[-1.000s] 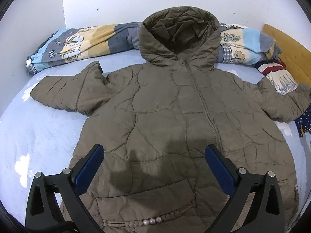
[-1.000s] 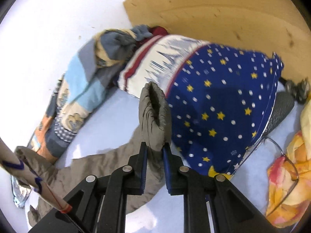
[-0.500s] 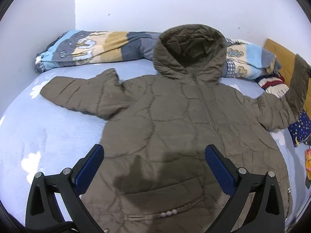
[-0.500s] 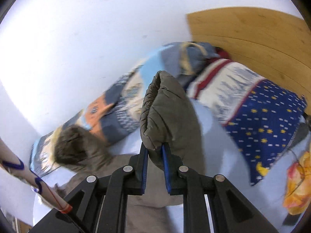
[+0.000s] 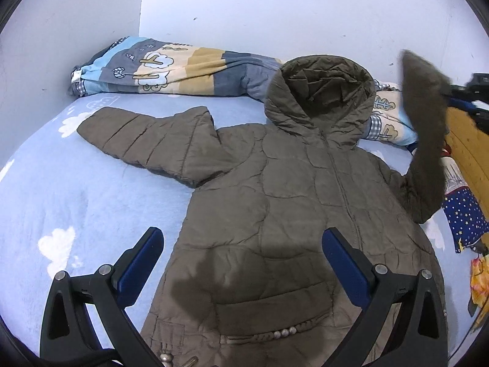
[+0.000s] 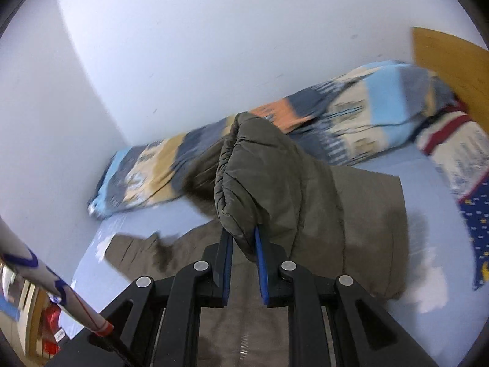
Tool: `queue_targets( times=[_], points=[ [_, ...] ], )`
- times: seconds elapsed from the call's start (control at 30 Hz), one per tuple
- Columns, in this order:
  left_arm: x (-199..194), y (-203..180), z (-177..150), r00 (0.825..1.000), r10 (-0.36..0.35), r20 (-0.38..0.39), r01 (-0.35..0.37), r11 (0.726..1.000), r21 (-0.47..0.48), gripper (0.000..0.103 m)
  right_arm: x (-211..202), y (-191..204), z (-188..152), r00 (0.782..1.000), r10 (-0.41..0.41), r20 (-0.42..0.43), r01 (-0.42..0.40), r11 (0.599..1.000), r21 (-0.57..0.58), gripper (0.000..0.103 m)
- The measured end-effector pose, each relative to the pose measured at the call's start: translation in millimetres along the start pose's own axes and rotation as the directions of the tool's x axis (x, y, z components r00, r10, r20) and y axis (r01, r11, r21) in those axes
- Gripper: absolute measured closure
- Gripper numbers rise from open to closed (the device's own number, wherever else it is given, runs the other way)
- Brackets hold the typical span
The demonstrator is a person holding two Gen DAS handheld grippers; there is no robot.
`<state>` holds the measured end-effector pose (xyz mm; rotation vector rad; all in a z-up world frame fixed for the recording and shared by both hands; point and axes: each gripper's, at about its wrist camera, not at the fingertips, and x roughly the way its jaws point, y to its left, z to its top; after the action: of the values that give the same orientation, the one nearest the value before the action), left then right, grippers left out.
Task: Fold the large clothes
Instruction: 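Lift the sleeve with the right gripper and carry it over the jacket body, then lay the sleeve across the jacket front and open the right gripper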
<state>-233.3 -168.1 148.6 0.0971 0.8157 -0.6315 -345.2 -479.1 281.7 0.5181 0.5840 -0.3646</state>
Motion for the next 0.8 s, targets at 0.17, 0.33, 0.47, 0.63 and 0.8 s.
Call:
queue_targets(
  times=[0.17,0.33,0.47,0.63,0.8],
  points=[
    [2.0,1.7,-0.8,1.000,0.007,-0.008,-0.007,1.000,-0.006,0.000,71.4,40.0,-45.3,0.991,0.059,-0.119,-0.061,0.998,-0.016,0.088],
    [6.1,2.5,-0.3,1.000,0.013,-0.021,-0.013,1.000,-0.006,0.000,137.0,51.6,-89.2,0.971,0.088,-0.223,-0.089,0.996,0.003,0.088],
    [9.1,2.6,-0.6,0.999,0.015,-0.029,-0.015,1.000,-0.003,0.000,171.5,57.5,-114.5,0.954,0.118,-0.275,-0.116,0.993,0.023,0.088],
    [14.5,1.5,0.4,0.999,0.014,-0.047,-0.015,1.000,-0.013,0.000,202.7,62.0,-133.3,0.914,0.150,-0.376,-0.142,0.989,0.050,0.067],
    [18.3,-2.9,0.0,0.999,0.014,-0.052,-0.014,1.000,-0.006,0.000,168.7,42.3,-121.5,0.933,0.210,-0.293,-0.205,0.978,0.048,0.046]
  ],
)
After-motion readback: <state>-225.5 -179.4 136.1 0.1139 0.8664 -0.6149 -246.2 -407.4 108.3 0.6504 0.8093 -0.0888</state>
